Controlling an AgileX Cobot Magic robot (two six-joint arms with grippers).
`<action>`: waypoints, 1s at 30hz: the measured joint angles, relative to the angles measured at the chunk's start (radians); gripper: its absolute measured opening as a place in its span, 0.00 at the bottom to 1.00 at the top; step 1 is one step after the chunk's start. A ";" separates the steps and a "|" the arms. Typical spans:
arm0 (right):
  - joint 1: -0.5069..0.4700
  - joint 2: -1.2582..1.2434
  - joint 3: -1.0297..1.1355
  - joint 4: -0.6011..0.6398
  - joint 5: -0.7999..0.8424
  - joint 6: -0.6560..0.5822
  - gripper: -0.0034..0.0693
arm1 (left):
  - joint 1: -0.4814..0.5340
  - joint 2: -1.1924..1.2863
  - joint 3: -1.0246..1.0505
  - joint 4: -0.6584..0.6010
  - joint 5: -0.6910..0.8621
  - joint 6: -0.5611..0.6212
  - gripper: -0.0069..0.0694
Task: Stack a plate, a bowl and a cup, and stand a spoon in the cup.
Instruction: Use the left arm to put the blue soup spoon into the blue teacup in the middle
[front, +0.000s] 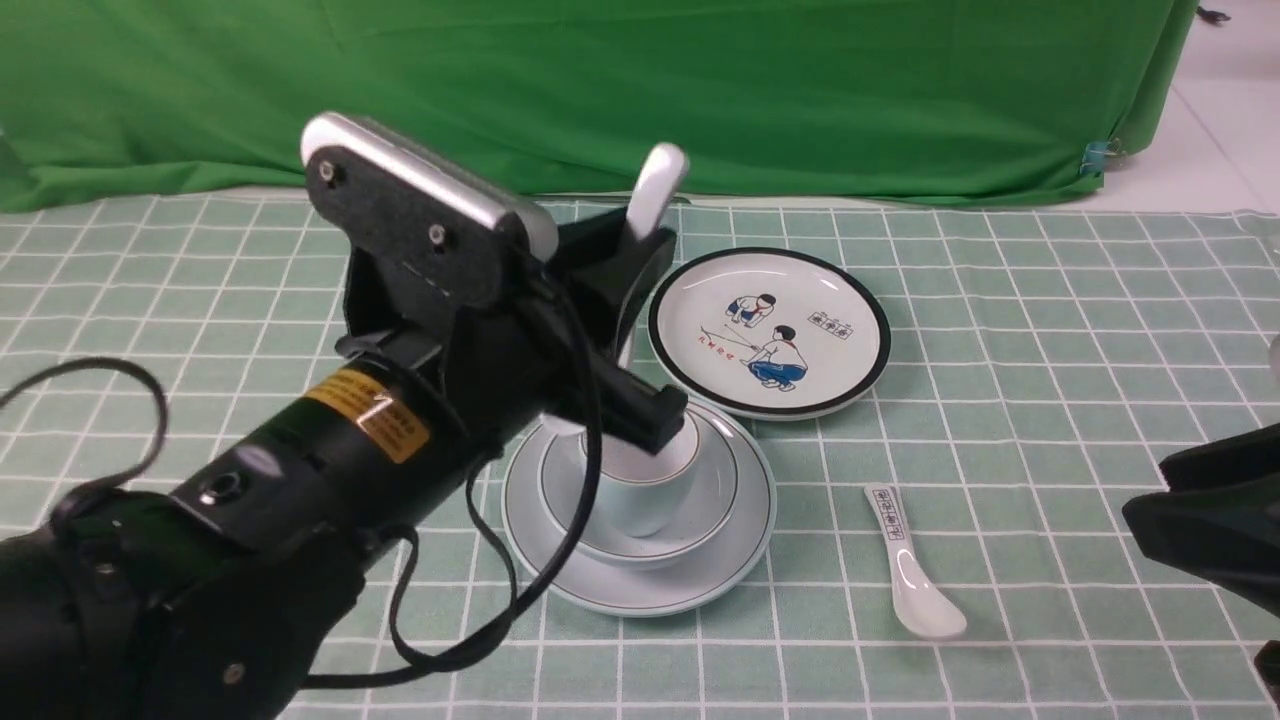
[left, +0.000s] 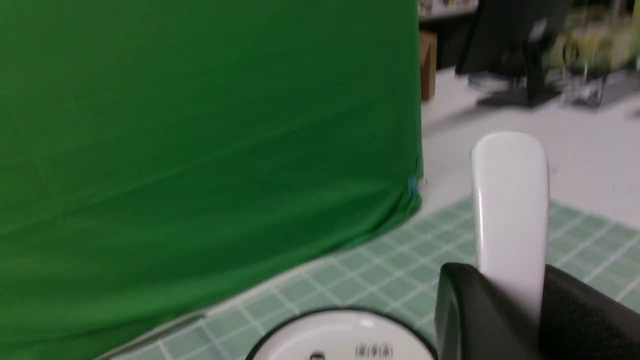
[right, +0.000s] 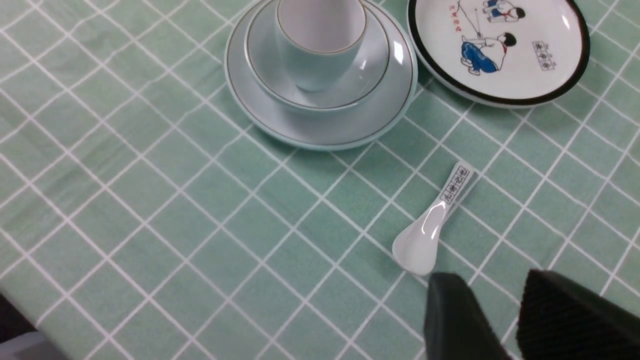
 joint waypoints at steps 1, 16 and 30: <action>0.000 0.000 0.000 0.000 0.001 0.008 0.37 | 0.011 0.021 0.000 0.038 -0.027 -0.030 0.24; 0.000 0.000 0.000 0.000 0.008 0.049 0.37 | 0.164 0.356 0.000 0.350 -0.444 -0.284 0.24; 0.000 0.000 0.000 0.000 0.008 0.052 0.37 | 0.167 0.482 -0.001 0.360 -0.472 -0.302 0.24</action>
